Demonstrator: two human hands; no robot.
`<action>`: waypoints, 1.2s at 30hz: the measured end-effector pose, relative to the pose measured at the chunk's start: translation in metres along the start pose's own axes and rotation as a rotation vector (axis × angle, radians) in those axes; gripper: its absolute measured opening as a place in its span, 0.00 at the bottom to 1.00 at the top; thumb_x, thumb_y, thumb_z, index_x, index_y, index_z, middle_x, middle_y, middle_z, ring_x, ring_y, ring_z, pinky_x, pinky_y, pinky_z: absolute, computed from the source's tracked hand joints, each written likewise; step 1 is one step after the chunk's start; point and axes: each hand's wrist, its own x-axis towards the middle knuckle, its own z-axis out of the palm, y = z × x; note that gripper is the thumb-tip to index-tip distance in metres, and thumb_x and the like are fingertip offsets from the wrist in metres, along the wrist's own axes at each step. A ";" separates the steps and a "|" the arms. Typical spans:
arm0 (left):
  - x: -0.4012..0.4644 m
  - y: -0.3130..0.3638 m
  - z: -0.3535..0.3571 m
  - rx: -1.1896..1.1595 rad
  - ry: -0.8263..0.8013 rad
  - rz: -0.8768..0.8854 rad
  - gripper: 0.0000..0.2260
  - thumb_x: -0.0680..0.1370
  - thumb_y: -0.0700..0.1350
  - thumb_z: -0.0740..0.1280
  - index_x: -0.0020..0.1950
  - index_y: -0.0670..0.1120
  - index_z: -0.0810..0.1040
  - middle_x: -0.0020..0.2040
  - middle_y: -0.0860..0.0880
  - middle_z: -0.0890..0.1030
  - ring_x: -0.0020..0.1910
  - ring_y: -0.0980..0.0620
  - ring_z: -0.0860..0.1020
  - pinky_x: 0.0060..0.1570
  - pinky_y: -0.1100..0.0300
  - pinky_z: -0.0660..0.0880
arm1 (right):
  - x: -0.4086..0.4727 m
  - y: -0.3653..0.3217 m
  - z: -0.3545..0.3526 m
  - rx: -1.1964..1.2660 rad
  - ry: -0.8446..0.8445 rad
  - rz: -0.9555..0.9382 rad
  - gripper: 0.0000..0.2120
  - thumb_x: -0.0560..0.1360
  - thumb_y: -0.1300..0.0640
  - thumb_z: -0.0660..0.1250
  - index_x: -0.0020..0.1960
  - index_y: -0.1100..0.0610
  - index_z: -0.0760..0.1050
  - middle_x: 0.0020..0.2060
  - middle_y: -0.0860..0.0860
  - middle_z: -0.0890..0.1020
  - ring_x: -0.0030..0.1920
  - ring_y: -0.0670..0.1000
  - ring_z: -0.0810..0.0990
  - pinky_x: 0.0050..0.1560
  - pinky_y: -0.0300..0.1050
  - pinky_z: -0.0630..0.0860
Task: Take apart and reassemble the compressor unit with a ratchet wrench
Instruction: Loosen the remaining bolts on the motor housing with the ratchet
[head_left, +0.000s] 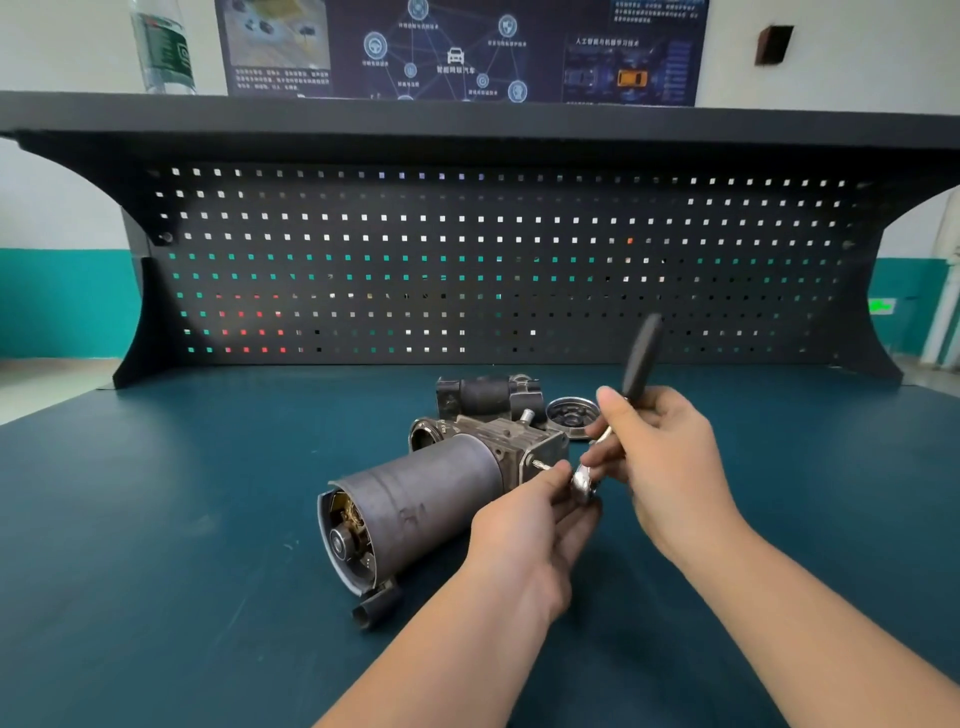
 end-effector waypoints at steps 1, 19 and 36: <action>0.000 0.000 0.000 -0.001 0.005 0.006 0.04 0.75 0.35 0.68 0.46 0.34 0.79 0.34 0.40 0.83 0.39 0.45 0.81 0.34 0.59 0.80 | 0.003 0.002 -0.002 0.021 0.026 0.065 0.06 0.78 0.59 0.65 0.45 0.62 0.73 0.26 0.50 0.80 0.20 0.47 0.76 0.20 0.37 0.71; 0.003 0.003 0.000 -0.046 -0.039 -0.037 0.08 0.76 0.38 0.67 0.52 0.34 0.79 0.39 0.38 0.84 0.33 0.45 0.83 0.31 0.56 0.81 | -0.002 0.003 0.000 -0.408 -0.091 -0.369 0.06 0.75 0.53 0.67 0.42 0.49 0.71 0.25 0.48 0.78 0.25 0.47 0.76 0.26 0.41 0.73; 0.000 0.003 0.001 0.003 -0.037 -0.031 0.07 0.77 0.38 0.66 0.50 0.34 0.77 0.43 0.37 0.83 0.37 0.45 0.81 0.32 0.56 0.81 | 0.009 0.015 -0.002 0.144 0.110 0.150 0.08 0.77 0.60 0.65 0.41 0.58 0.69 0.28 0.53 0.73 0.19 0.45 0.73 0.19 0.36 0.68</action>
